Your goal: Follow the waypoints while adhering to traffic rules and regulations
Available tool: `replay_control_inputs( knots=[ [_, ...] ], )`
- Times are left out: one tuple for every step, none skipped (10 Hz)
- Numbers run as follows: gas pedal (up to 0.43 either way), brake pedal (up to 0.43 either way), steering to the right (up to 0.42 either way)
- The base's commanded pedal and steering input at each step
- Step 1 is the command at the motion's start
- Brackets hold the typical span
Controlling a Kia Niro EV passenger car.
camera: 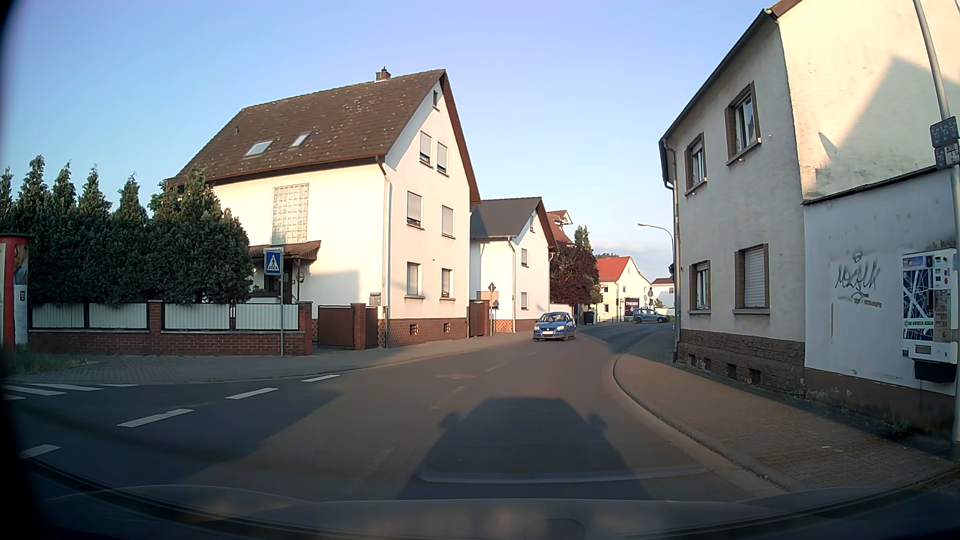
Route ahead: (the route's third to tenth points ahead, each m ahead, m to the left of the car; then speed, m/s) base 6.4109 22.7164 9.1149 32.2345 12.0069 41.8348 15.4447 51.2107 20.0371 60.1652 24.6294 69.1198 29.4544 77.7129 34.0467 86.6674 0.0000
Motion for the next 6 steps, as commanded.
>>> replay_control_inputs(
  knots=[
    [0.0, 0.238, -0.045],
    [0.0, 0.238, -0.045],
    [0.0, 0.238, -0.045],
    [0.0, 0.238, -0.045],
    [0.0, 0.238, -0.045],
    [0.0, 0.238, -0.045]
  ],
)
